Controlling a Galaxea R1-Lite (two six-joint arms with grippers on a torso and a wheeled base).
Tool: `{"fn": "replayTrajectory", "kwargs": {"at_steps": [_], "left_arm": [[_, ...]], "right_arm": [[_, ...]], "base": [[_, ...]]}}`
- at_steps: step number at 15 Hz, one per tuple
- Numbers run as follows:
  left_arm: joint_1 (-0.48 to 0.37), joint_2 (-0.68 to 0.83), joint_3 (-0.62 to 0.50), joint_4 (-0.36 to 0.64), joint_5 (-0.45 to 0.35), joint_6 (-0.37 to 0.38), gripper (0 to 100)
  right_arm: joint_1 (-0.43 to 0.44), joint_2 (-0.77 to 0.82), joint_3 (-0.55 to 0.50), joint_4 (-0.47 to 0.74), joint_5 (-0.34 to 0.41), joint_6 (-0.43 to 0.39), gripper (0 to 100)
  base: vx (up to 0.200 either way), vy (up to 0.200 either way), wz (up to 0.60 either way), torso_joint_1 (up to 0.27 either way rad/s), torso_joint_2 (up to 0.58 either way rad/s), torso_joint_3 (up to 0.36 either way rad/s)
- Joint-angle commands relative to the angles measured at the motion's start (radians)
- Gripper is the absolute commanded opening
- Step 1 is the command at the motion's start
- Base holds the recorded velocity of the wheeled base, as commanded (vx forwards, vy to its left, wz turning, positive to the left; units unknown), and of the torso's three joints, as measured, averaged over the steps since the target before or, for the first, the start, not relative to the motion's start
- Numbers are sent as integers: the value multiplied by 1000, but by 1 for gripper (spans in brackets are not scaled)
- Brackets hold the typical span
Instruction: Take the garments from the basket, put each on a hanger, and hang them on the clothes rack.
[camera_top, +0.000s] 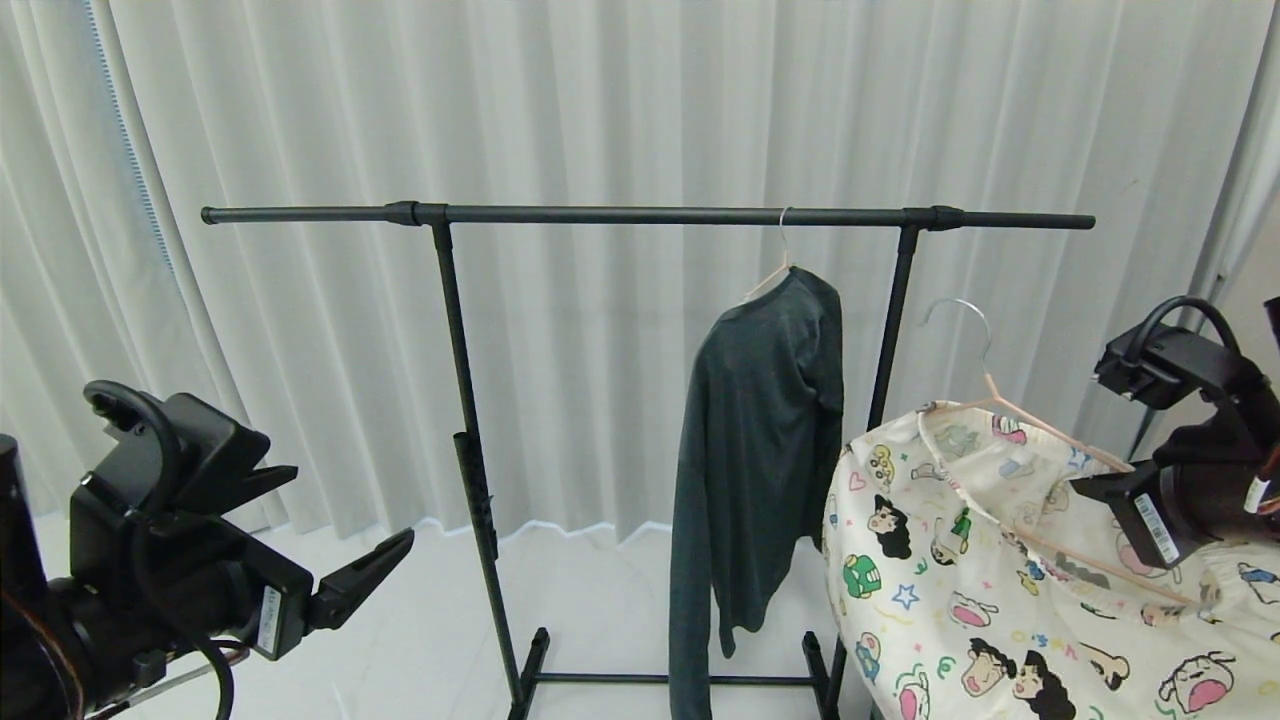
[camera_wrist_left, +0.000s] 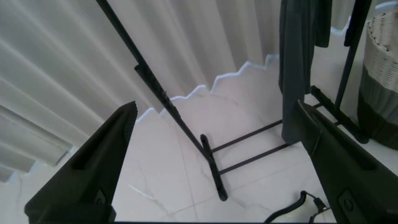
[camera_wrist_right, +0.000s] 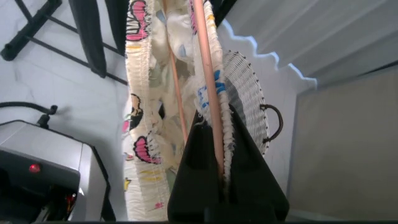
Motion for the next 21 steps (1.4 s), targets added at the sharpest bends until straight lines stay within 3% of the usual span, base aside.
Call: {"fn": "replayTrajectory", "kwargs": {"at_steps": [1, 11, 15, 21], "left_arm": [[-2, 1, 1, 0, -1, 1, 100], [-3, 8, 1, 0, -1, 1, 100], [-9, 8, 1, 0, -1, 1, 100], [-20, 8, -1, 0, -1, 2, 100]], "right_arm": [[-4, 2, 0, -3, 2, 1, 0], [-2, 4, 5, -9, -7, 63, 0], [-2, 17, 7, -9, -107, 61, 0], [-2, 22, 7, -18, -90, 63, 0]], "base": [[0, 0, 0, 0, 0, 0], [0, 0, 0, 0, 0, 0], [0, 0, 0, 0, 0, 0], [0, 0, 0, 64, -118, -64]]}}
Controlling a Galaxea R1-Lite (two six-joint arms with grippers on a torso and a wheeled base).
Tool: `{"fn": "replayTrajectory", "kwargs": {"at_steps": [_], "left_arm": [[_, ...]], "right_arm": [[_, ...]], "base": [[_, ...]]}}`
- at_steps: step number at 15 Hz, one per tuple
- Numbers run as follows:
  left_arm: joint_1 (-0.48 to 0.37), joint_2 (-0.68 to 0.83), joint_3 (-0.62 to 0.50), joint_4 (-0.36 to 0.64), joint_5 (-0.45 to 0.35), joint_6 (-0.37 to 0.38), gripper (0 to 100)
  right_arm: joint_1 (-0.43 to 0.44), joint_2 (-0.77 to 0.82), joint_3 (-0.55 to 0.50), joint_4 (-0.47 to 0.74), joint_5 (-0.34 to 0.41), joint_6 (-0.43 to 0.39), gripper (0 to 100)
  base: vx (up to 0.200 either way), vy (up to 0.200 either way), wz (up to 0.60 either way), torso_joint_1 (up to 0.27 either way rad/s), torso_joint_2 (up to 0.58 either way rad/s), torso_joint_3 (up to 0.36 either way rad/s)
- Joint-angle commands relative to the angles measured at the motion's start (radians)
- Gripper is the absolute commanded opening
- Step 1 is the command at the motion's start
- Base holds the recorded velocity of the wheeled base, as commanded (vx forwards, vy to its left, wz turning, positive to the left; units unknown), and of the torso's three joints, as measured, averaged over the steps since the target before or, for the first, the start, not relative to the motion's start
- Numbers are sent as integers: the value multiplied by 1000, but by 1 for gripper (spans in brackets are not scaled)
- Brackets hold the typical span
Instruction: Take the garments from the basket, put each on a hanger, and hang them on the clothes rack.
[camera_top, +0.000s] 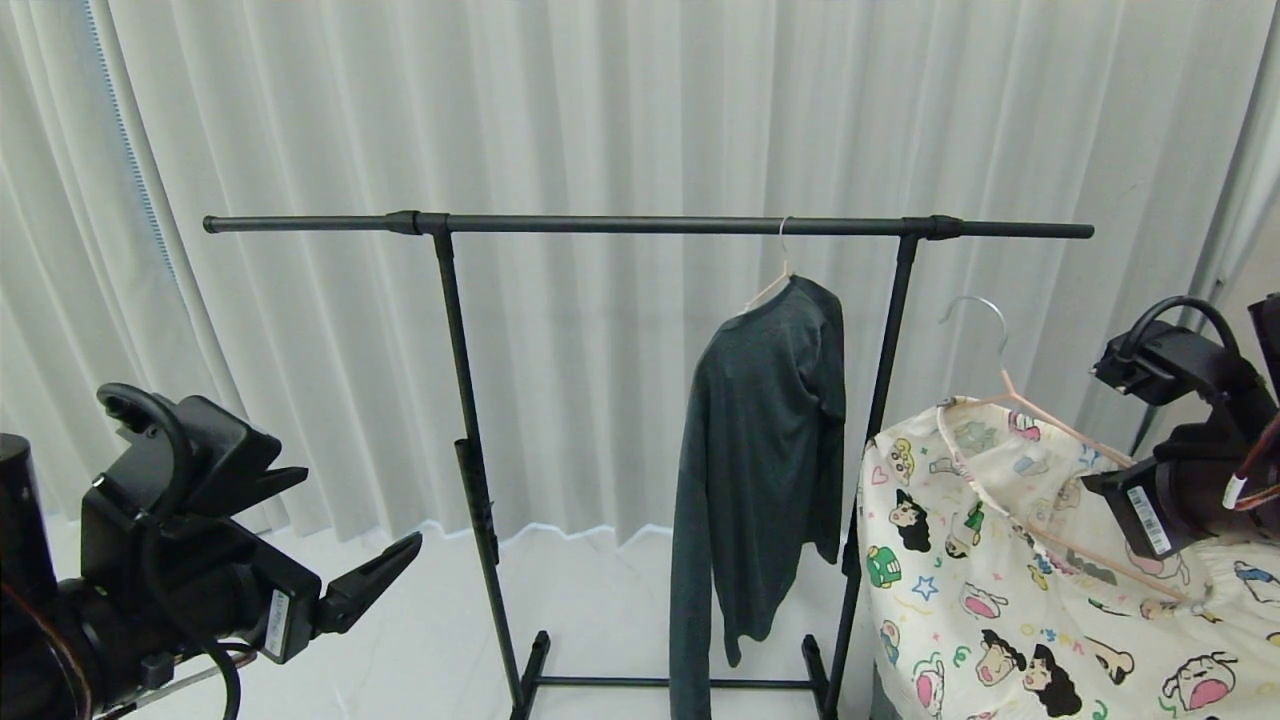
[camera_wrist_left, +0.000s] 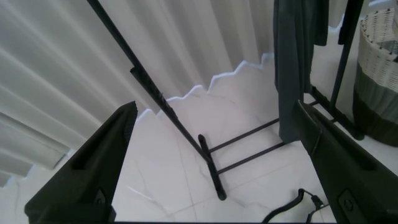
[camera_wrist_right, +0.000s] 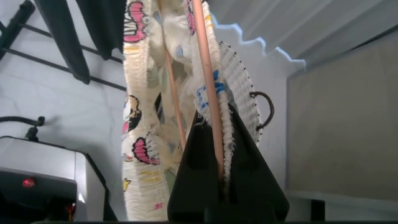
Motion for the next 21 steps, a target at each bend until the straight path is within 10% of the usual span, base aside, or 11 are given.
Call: {"fn": "replayTrajectory", "kwargs": {"at_steps": [1, 13, 21], "left_arm": [[-1, 0, 0, -1, 0, 0, 100], [-1, -1, 0, -1, 2, 0, 100], [-28, -3, 0, -1, 6, -1, 100]], "right_arm": [[0, 3, 0, 0, 1, 0, 0], [-10, 23, 31, -97, -1, 3, 0], [-63, 107, 74, -252, -1, 4, 0]], "base": [[0, 0, 0, 227, -437, -217], [0, 0, 0, 273, -543, -270], [125, 0, 0, 28, -56, -24]]}}
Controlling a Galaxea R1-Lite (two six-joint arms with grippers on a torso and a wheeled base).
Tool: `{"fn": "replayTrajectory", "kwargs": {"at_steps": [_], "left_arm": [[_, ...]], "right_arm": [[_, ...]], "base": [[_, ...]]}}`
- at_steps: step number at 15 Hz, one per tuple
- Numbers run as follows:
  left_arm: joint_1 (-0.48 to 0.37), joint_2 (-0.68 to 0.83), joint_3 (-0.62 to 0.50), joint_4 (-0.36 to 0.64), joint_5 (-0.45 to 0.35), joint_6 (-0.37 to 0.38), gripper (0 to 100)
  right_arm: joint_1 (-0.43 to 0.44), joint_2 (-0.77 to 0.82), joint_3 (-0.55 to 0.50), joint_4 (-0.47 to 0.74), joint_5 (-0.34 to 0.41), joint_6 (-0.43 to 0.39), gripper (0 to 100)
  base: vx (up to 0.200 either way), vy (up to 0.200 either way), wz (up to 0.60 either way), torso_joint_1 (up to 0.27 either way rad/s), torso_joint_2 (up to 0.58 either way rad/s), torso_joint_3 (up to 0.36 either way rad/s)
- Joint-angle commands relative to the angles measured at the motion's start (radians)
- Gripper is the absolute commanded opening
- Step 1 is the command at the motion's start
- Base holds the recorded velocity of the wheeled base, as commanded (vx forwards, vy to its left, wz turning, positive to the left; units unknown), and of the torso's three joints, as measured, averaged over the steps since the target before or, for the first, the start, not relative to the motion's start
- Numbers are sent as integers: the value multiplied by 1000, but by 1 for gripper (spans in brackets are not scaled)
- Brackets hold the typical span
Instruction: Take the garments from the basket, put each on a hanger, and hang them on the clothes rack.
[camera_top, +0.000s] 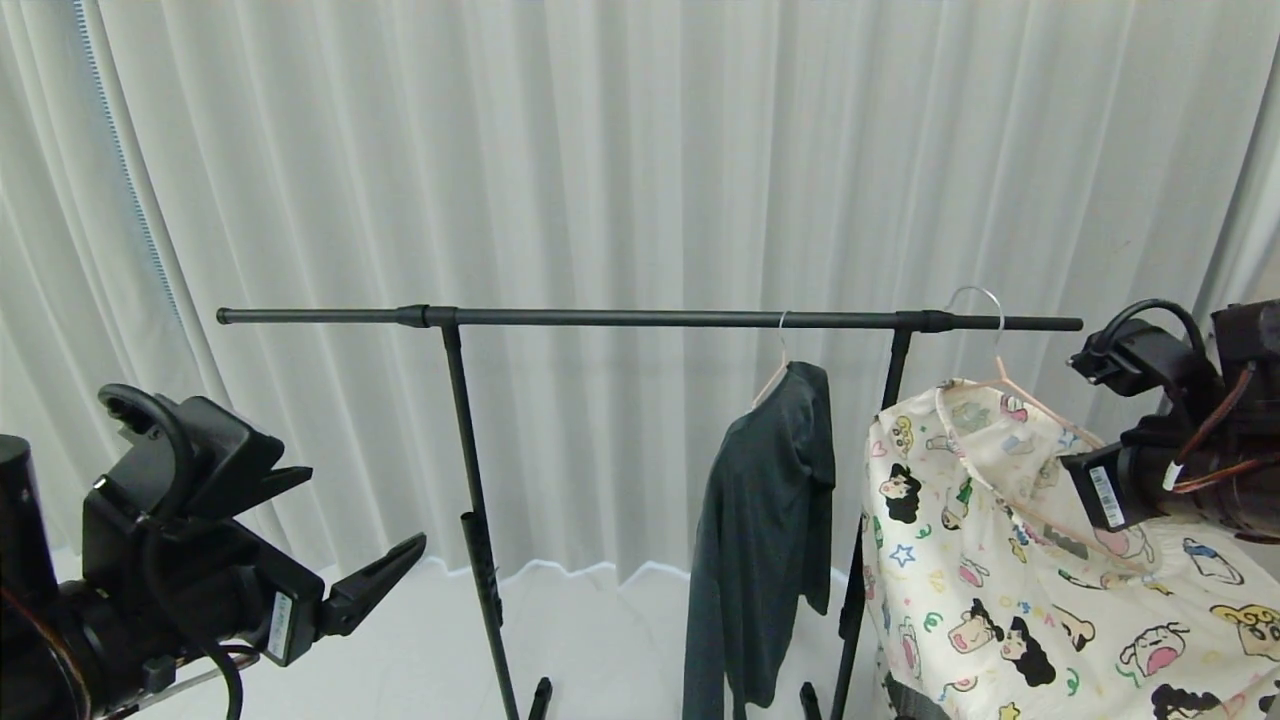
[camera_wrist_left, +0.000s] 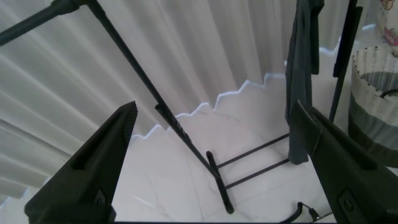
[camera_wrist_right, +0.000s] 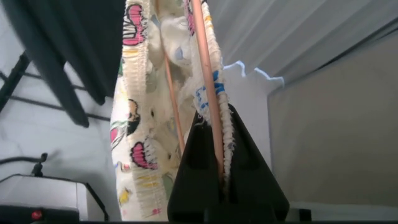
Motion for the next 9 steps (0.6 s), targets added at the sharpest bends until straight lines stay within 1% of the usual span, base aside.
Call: {"fn": "replayTrajectory", "kwargs": {"at_steps": [1, 4, 9], "left_arm": [[-19, 1, 0, -1, 0, 0, 100], [-29, 1, 0, -1, 0, 0, 100], [-31, 0, -1, -1, 1, 1, 100]], "right_arm": [[-7, 30, 0, -26, 2, 5, 0], [-10, 49, 0, -46, 2, 7, 0], [-12, 78, 0, -51, -1, 68, 0]], "base": [[200, 0, 0, 12, 2, -2], [200, 0, 0, 4, 4, 4], [200, 0, 0, 2, 4, 1]]}}
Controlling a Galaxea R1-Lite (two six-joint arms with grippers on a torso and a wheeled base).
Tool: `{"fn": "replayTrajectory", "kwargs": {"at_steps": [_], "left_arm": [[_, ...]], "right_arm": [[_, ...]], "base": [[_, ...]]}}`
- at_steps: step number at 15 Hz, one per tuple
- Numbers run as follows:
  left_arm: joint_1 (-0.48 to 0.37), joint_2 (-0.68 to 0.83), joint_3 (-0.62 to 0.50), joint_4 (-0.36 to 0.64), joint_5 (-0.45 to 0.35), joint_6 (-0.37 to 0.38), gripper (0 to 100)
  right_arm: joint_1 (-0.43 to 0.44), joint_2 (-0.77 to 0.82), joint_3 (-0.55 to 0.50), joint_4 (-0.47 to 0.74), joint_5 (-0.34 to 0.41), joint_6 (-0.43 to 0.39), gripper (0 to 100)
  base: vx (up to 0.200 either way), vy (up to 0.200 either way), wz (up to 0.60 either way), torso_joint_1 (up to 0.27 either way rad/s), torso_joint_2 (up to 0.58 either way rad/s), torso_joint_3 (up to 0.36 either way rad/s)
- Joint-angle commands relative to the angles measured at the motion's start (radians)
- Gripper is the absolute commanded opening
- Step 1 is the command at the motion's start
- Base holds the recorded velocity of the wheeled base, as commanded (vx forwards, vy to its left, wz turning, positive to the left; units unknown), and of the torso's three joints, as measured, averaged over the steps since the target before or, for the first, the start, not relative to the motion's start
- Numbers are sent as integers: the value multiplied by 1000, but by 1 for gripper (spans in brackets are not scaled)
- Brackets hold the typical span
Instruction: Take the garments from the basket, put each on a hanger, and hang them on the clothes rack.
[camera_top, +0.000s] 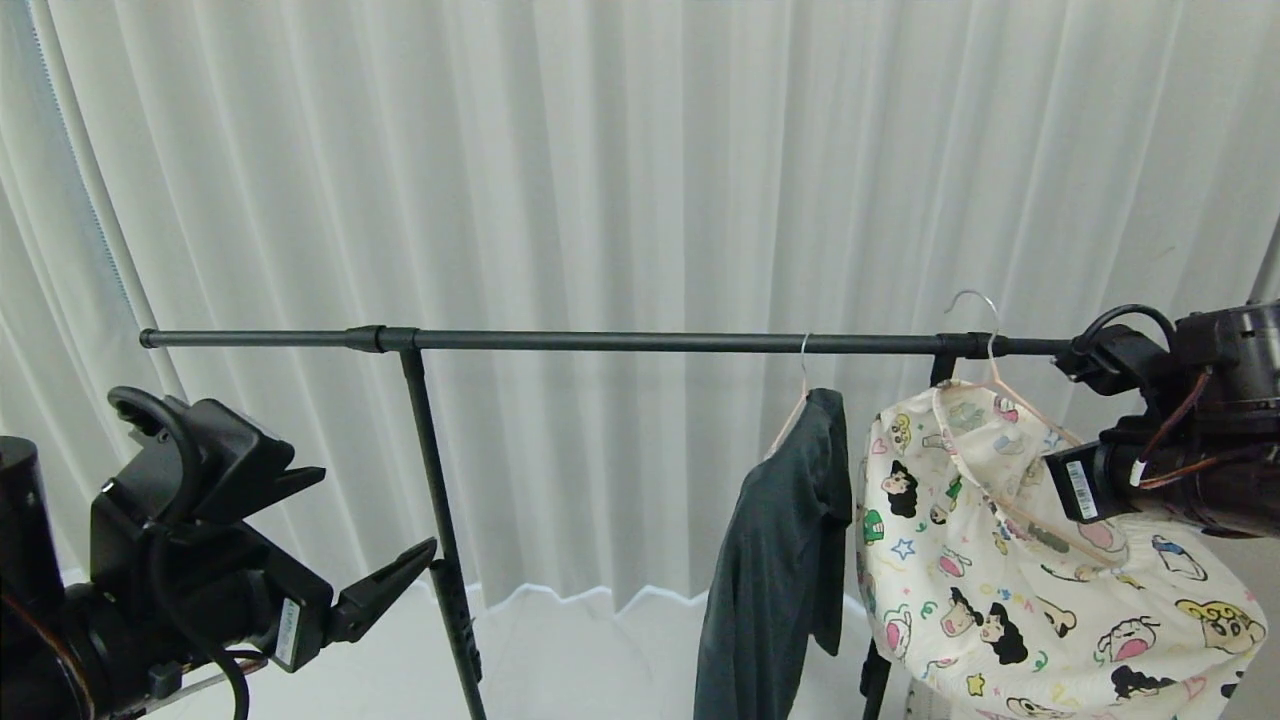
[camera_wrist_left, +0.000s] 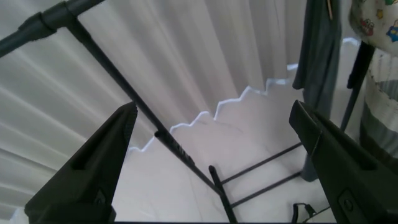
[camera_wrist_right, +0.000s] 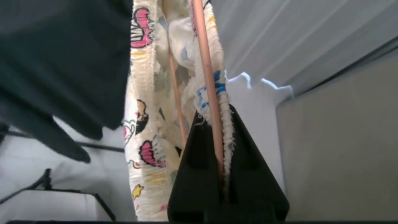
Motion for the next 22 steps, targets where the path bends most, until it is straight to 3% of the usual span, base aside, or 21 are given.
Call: {"fn": "replayTrajectory", "kwargs": {"at_steps": [1, 4, 10, 13, 22], "left_arm": [[0, -2, 0, 0, -1, 0, 100], [0, 0, 0, 0, 0, 0, 100], [0, 0, 0, 0, 0, 11, 100], [0, 1, 0, 0, -1, 22, 100], [-39, 4, 3, 0, 0, 22, 100]], "right_arm": [[1, 13, 0, 0, -1, 6, 0], [-7, 27, 8, 0, -2, 7, 0], [-37, 96, 18, -9, -7, 9, 0], [-51, 143, 18, -81, -8, 7, 0], [-51, 197, 26, -87, -8, 7, 0]], "base": [[200, 0, 0, -2, -2, -2], [200, 0, 0, 4, 2, -2], [0, 0, 0, 0, 0, 0], [0, 0, 0, 0, 0, 0], [0, 0, 0, 0, 0, 0]]}}
